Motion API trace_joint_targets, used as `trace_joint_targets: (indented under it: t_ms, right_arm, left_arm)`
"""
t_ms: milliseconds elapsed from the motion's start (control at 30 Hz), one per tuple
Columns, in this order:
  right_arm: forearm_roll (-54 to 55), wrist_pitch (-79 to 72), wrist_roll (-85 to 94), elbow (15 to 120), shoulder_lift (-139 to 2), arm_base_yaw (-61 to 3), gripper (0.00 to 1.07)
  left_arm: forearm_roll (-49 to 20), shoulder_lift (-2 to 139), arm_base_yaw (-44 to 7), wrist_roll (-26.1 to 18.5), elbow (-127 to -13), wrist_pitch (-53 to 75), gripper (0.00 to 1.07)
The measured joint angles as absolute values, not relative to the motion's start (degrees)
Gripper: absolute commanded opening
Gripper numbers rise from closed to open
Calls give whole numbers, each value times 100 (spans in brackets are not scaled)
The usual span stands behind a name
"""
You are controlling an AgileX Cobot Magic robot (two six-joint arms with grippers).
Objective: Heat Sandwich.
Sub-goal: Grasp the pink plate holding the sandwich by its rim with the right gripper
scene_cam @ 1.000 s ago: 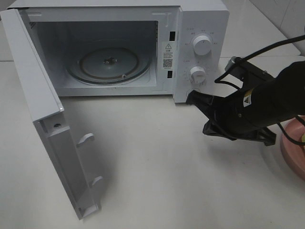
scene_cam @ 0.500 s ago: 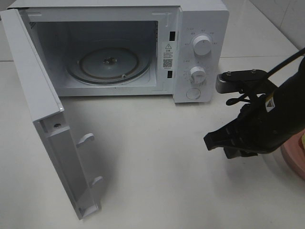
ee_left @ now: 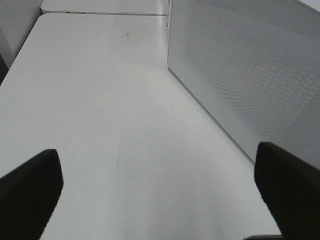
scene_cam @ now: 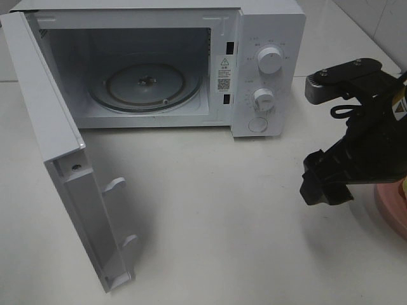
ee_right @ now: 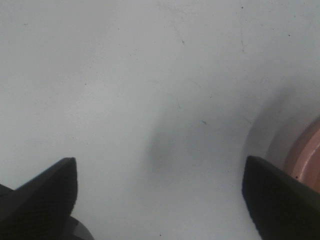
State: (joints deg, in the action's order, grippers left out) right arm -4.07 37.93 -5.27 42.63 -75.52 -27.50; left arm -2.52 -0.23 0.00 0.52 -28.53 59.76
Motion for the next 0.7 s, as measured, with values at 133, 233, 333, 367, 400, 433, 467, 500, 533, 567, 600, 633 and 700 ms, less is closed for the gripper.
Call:
trace_joint_targets:
  t_ms: [133,233,333,367,400,433,467,500,533,567,600,633,700]
  right_arm:
    - [-430,4016,-390,4360,-7552,-2653,97]
    - [-441,4097,-390,4406,-7552,-2498,96]
    - [-470,4291,-338,4406,-7552,-2040,95]
    - [-470,4291,-338,4406,-7552,-2040,95]
    - [-481,4349,-321,4406,-7552,-1914,95]
    - [-510,4400,-292,4406,-7552,-1816,95]
    - [-533,4469,-275,4406,-7552,-1593,95]
    - [-533,4486,-258,4406,-7552,-1507,95]
    - [-533,4486,-258,4406,-7552,-1507,95]
    - [-533,4492,-258,4406,-7552,-1404,95]
    - [-533,4492,-258,4406,-7552,-1306,94]
    - [-533,4492,-252,4406,-7552,-1129,94]
    - [-533,4492,-252,4406,-7552,-1066,94]
  left_arm:
    - [-252,-23,0,52,-2853,5976,99]
    - [-252,-23,0,52,-2853,5976,99]
    - [-252,-23,0,52,-2853,5976,99]
    - [-252,-23,0,52,-2853,5976,99]
    - [-252,-23,0,52,-2853,5976,99]
    - [-252,-23,0,52,-2853,5976,99]
    - [-252,-23,0,52,-2853,5976,99]
    - [-252,-23,0,52,-2853,5976,99]
    - [-252,-23,0,52,-2853,5976,99]
    - [-252,-23,0,52,-2853,5976,99]
    - [-252,-23,0,52,-2853,5976,99]
    - [-252,-23,0,52,-2853,5976,99]
    - [-252,-23,0,52,-2853,5976,99]
